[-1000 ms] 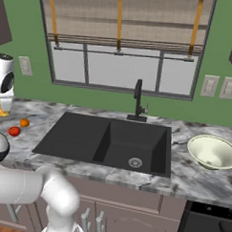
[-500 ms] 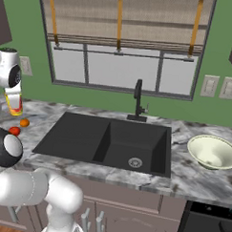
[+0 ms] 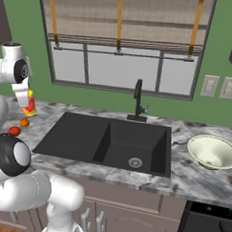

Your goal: Remove the tangerine and tomato from the sink. Then move the bowl and cup from the counter to the sink for washing.

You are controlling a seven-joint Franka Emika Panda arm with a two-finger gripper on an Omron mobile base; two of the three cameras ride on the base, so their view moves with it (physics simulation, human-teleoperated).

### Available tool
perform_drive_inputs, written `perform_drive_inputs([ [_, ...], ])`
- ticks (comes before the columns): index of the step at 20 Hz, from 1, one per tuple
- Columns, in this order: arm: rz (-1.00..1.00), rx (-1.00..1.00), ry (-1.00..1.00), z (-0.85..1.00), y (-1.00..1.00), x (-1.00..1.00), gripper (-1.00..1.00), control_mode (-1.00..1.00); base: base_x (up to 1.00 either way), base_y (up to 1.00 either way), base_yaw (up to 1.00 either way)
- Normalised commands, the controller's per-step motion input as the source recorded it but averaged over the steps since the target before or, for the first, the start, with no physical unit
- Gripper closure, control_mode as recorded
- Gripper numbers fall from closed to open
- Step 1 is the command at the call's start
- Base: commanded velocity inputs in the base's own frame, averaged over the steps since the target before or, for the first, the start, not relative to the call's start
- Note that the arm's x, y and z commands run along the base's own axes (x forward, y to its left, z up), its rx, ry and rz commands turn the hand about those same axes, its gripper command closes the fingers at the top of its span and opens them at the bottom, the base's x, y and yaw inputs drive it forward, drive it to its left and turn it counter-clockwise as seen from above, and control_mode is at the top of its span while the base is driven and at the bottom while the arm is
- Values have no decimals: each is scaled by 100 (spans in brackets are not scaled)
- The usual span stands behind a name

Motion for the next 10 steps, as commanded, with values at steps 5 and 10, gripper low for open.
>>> perform_drive_inputs([
  [5, -6, -8, 0, 15, -62, -14, 100, -100, 0, 0, 0],
  [10, -5, -1, 0, 9, -63, -17, 100, -100, 0, 0, 0],
])
